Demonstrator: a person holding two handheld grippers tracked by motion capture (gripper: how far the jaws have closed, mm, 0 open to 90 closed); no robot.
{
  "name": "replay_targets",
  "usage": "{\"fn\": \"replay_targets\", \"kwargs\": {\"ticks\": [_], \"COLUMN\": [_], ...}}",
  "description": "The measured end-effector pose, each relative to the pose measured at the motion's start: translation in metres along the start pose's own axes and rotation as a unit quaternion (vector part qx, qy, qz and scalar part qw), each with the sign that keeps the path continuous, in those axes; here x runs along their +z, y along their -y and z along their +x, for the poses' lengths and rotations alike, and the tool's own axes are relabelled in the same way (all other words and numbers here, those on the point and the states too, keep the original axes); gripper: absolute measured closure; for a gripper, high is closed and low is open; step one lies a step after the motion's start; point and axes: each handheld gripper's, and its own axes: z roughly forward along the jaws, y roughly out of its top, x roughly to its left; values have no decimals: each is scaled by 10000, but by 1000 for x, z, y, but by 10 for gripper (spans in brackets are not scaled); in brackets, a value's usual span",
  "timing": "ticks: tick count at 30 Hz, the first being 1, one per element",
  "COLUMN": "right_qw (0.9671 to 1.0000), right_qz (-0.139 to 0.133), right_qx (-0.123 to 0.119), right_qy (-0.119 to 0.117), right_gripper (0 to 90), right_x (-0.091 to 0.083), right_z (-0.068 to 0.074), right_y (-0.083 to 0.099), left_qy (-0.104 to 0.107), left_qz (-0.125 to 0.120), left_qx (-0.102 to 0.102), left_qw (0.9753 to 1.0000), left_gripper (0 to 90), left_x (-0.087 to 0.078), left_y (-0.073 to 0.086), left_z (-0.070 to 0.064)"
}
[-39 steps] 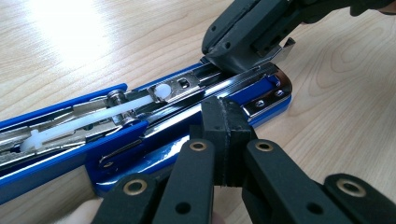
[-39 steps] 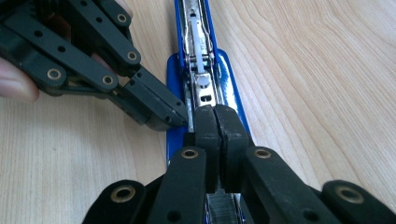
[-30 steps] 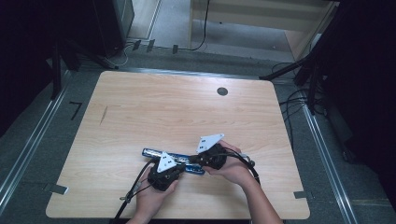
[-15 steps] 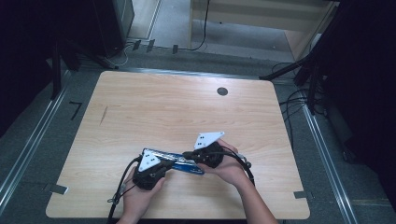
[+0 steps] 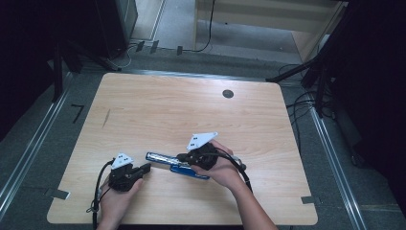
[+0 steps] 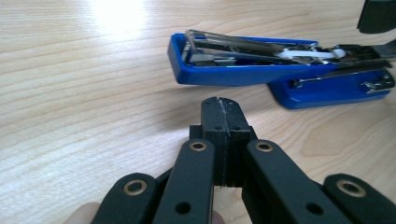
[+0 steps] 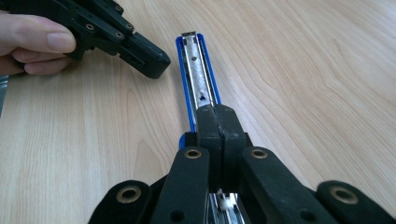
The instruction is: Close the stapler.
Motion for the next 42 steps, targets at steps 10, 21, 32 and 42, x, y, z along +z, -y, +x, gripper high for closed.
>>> {"fn": "replay_targets", "kwargs": {"ticks": [10,21,32,42], "right_qw": [9998,9997,9998,9996], "right_qz": [194,209,100,8], "right_qx": [-75,-131,-157,-234], "right_qy": [-64,61,93,146], "right_gripper": [900,900,900,900], "right_x": [28,42,36,25], "right_z": [5,5,6,6], "right_y": [-11,-17,-20,-21], "left_qy": [-89,-51,-21,146], "left_qz": [101,-1,-307,-497], "left_qx": [-94,-92,72,230], "left_qw": [9999,9999,9995,9984], "left_gripper": [900,900,900,900], "left_x": [8,9,2,0], "left_y": [-6,-8,-15,-20], "left_z": [4,4,-7,-19]}}
